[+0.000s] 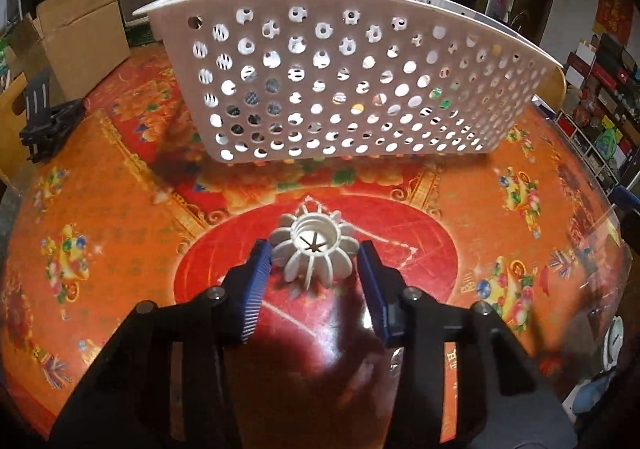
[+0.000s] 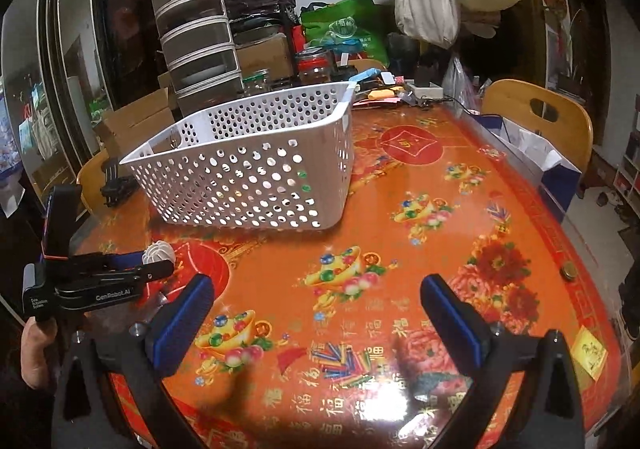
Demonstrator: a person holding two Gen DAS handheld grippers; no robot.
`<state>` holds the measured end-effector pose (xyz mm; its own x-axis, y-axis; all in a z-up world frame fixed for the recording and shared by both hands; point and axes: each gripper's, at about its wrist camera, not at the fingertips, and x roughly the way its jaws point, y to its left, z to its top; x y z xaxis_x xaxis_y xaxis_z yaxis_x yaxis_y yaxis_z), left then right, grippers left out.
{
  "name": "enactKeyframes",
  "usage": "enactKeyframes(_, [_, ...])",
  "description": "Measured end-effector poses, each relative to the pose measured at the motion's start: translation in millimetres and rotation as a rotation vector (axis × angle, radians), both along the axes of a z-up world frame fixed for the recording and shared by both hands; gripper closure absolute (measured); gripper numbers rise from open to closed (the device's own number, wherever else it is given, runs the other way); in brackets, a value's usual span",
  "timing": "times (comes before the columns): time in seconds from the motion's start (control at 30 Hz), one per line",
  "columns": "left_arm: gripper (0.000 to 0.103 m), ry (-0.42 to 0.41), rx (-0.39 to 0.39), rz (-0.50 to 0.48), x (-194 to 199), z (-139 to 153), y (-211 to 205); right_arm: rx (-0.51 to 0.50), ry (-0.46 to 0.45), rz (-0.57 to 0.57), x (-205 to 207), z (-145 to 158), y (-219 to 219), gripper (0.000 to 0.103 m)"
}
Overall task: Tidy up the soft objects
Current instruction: 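Grasp the white ribbed plastic piece with the left tool while the right tool grasps the clear plastic bag, then carry the ribbed piece with the left tool while the right tool carries the plastic bag to the basket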
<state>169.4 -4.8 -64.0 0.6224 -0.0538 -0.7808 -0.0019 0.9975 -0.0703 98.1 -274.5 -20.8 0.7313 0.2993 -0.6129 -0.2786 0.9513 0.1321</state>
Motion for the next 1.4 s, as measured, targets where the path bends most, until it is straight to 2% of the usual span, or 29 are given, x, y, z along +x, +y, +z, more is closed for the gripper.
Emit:
enactKeyframes(0.13, [0.062, -0.032, -0.018, 0.038, -3.7, 5.5, 10.9, 0.003, 0.002, 0.015, -3.5, -2.2, 6.4, 0.000])
enactKeyframes(0.23, [0.062, -0.057, -0.001, 0.075, -16.7, 10.3, 28.7, 0.023, 0.024, 0.050, -6.0, -10.4, 19.8, 0.000])
enactKeyframes(0.5, [0.062, -0.080, -0.032, 0.172, -57.6, 9.3, 88.3, 0.029, 0.071, 0.196, -23.2, -40.3, 96.0, 0.002])
enactKeyframes(0.6, [0.062, -0.082, -0.046, 0.192, -70.8, 5.7, 104.3, -0.008, 0.075, 0.249, -33.6, -51.5, 132.1, 0.007])
enactKeyframes(0.77, [0.062, -0.087, -0.090, 0.219, -79.1, -0.3, 121.3, -0.064, 0.087, 0.277, -37.0, -65.2, 165.3, 0.020])
enactKeyframes(0.83, [0.062, -0.088, -0.094, 0.218, -78.9, -1.3, 121.7, -0.076, 0.083, 0.270, -35.7, -65.9, 169.1, 0.027])
enactKeyframes(0.97, [0.062, -0.093, -0.099, 0.214, -80.6, -3.3, 117.3, -0.117, 0.056, 0.239, -35.5, -67.4, 171.1, 0.054])
enactKeyframes(1.2, [0.062, -0.108, -0.089, 0.170, -84.3, -1.3, 97.8, -0.110, 0.039, 0.249, -35.6, -66.4, 156.3, 0.061])
enactKeyframes(1.4, [0.062, -0.145, -0.092, 0.129, -92.8, 8.9, 80.9, -0.068, 0.008, 0.212, -38.4, -50.9, 119.1, 0.062])
